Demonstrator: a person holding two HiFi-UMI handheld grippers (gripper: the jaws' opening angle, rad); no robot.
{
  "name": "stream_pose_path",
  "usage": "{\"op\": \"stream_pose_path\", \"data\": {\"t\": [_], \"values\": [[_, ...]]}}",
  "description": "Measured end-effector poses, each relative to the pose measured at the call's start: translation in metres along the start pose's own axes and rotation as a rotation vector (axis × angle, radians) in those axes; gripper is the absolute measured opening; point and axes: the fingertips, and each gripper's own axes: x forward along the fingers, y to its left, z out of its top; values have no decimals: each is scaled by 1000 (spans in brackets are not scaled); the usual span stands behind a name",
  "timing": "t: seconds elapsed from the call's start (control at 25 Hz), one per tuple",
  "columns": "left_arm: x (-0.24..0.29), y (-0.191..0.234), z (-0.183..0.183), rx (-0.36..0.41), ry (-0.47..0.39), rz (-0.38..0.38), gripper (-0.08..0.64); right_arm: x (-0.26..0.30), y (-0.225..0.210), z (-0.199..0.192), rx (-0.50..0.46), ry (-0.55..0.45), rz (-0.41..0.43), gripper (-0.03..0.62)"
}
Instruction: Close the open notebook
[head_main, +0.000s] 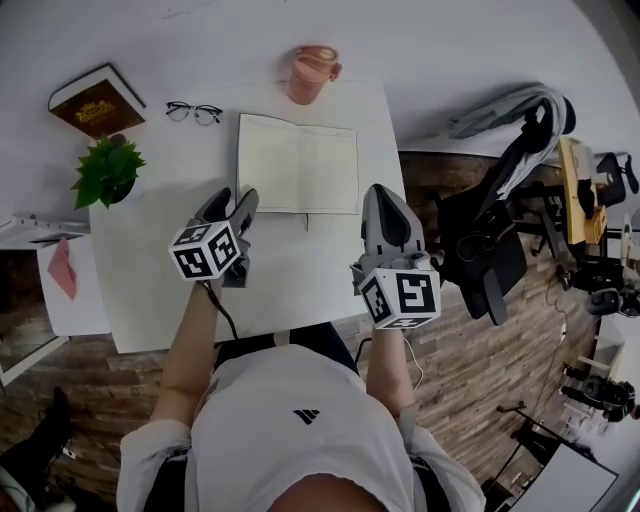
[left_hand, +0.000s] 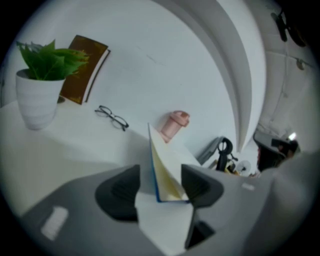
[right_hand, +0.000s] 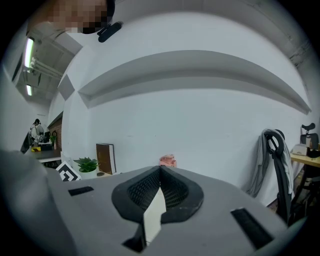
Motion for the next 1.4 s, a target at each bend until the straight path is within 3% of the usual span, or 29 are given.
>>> {"op": "stream_pose_path", "data": {"t": [0.12,0.24,0.32,0.56,1.12,1.4], "values": [[3,0,-10,-23,33,-10,235,2,-3,-3,2,8,10,-5],[3,-3,-14,-32,41,-8,131,1,-7,-5,3,8,14,-5],[1,-5,-11,-33,23,-7,110,0,-10,-5,5,6,15,-5],[-4,-31,5,38,-38,-42,37,-4,-17,-2,4,-4,21,-3],[16,-124,12,230,-69,-144,30,-27,-61,8,12,-42,-5,-5],[40,-159,-3,275,-44,-159,44,-35,-90,7,16,-45,-10,-3]]}}
